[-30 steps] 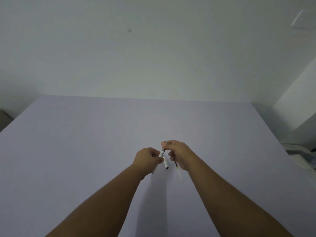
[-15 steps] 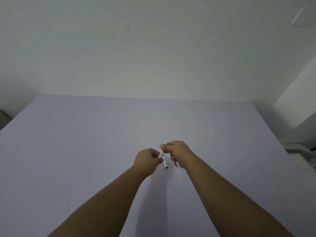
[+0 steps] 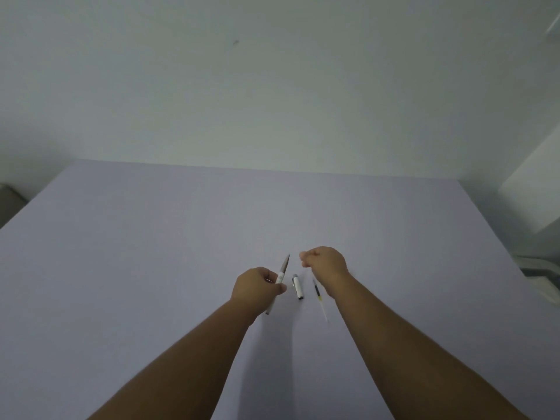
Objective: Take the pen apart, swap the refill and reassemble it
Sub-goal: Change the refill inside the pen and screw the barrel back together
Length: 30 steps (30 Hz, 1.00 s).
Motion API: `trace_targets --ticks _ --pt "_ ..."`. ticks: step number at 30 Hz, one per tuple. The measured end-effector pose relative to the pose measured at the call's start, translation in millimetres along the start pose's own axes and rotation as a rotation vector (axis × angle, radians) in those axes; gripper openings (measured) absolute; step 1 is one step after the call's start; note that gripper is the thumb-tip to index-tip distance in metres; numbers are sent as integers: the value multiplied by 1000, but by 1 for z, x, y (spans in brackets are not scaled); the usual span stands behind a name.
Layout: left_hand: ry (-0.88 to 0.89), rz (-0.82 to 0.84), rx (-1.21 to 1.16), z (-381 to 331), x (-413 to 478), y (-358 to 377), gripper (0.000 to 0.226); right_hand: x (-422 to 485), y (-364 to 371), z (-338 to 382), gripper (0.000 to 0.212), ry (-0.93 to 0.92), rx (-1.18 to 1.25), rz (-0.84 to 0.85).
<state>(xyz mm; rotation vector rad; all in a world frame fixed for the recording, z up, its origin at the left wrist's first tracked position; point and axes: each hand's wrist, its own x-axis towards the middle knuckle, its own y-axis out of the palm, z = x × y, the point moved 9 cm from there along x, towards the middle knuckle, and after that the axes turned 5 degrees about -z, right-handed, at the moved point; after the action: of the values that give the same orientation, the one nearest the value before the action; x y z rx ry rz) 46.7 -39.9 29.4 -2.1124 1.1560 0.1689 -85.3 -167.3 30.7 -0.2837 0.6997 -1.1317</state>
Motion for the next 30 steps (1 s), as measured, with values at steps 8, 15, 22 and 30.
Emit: trace_targets --ticks 8,15,22,30 --pt "-107 16 -108 33 6 -3 12 17 47 -32 22 -77 -555 -3" --pt "-130 24 -111 40 8 -4 13 16 56 -37 28 -99 -547 -50" --pt "-125 41 -90 38 5 -2 15 12 56 -41 32 -49 -499 -52" --pt "-108 63 -62 35 3 1 14 12 47 -14 20 210 570 64"
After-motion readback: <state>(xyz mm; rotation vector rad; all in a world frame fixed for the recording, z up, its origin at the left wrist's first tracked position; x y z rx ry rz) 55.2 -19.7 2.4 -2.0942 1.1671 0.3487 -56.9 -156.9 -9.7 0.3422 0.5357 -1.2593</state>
